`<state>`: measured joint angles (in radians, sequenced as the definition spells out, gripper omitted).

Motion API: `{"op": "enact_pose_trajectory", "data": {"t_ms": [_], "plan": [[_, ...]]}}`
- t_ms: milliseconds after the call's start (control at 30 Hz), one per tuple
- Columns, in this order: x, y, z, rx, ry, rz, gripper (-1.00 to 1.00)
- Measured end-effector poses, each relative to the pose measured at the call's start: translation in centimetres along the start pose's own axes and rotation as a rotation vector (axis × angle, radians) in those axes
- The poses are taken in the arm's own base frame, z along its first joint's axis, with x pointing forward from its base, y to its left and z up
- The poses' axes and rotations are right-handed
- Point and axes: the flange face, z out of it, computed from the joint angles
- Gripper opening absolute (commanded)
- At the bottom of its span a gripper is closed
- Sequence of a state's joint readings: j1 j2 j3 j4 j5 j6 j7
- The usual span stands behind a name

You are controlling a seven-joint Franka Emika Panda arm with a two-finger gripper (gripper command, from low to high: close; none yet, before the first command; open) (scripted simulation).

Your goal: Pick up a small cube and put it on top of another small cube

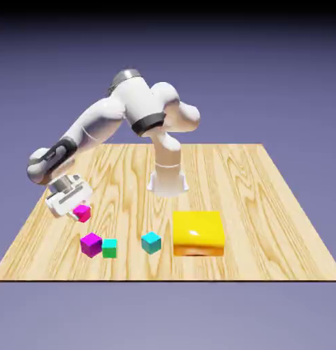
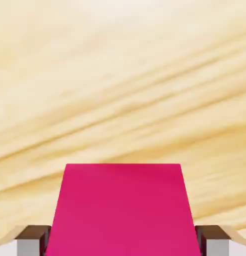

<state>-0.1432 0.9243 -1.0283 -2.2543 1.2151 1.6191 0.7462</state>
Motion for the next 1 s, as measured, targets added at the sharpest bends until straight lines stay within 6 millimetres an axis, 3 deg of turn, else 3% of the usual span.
{"op": "enact_pose_trajectory", "data": {"t_ms": [200, 367, 600, 800, 867, 933, 967, 1000], "plan": [[-0.2, 0.5, -2.2, -0.024, -0.012, 0.013, -1.0], [-1.3, 0.8, -6.0, 0.017, 0.01, -0.02, -1.0], [-14.6, -2.3, -3.8, -0.126, 0.159, -0.277, -1.0], [-27.2, -1.5, 0.9, -0.271, 0.31, -0.5, -1.0], [-27.6, -1.4, 1.1, -0.275, 0.314, -0.507, -1.0], [-25.7, -1.5, 5.6, -0.276, 0.313, -0.508, -1.0], [-24.9, -1.5, 7.2, -0.275, 0.314, -0.507, 1.0], [-24.8, -1.5, 7.2, -0.276, 0.316, -0.507, 1.0]]}}
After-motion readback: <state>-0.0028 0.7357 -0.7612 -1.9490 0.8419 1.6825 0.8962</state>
